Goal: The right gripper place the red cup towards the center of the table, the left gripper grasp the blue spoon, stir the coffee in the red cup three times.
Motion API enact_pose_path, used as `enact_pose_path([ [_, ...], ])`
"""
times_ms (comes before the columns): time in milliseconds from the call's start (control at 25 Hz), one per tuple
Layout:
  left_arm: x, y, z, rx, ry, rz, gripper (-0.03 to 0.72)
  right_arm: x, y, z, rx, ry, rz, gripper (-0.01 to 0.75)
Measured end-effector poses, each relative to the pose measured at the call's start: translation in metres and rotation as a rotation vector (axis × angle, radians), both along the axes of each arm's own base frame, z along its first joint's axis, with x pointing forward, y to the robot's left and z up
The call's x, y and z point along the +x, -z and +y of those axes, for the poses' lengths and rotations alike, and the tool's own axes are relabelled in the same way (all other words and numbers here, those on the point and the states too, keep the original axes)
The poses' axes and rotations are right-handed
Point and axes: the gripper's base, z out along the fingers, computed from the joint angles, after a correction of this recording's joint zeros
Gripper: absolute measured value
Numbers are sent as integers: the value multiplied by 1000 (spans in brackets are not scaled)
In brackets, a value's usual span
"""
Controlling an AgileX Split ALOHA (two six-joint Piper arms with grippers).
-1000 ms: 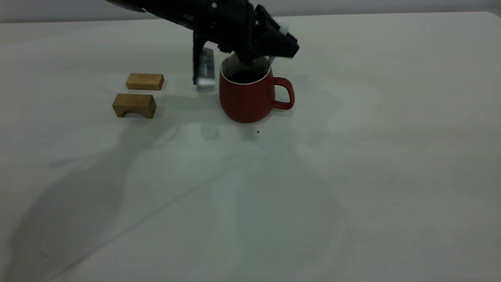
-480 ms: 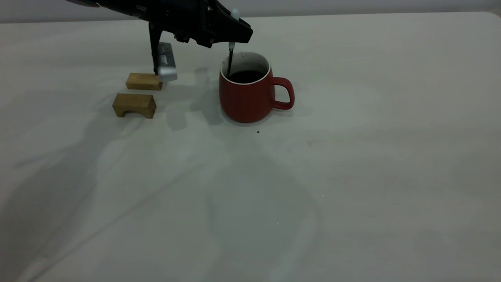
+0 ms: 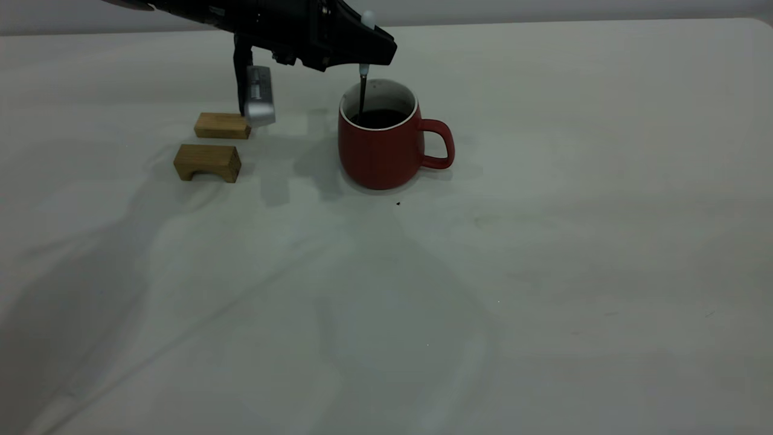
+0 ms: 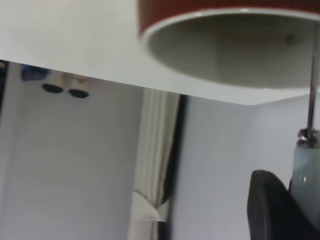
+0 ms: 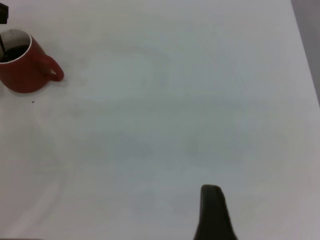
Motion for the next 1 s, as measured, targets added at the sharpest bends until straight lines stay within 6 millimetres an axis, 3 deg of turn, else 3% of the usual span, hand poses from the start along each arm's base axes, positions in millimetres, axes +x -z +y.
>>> enact_pose_path([
  [80, -3, 1, 0, 10, 40, 2, 141, 0, 0, 0, 0, 0, 0, 572],
  [240, -7, 5, 3, 73, 120, -44, 369, 0, 0, 0, 0, 0, 0, 572],
  [360, -7, 0, 6, 142, 212, -189, 526, 0, 0, 0, 0, 0, 0, 572],
  [440, -6, -13, 7, 201, 300, -331, 574, 0, 0, 0, 0, 0, 0, 572],
  [560, -8, -46, 11, 307, 474, -545, 581, 0, 0, 0, 0, 0, 0, 572],
  [720, -16, -93, 26, 525, 757, -769, 536, 0, 0, 0, 0, 0, 0, 572],
  [1000, -34, -170, 67, 967, 1136, -924, 437, 0, 0, 0, 0, 0, 0, 572],
])
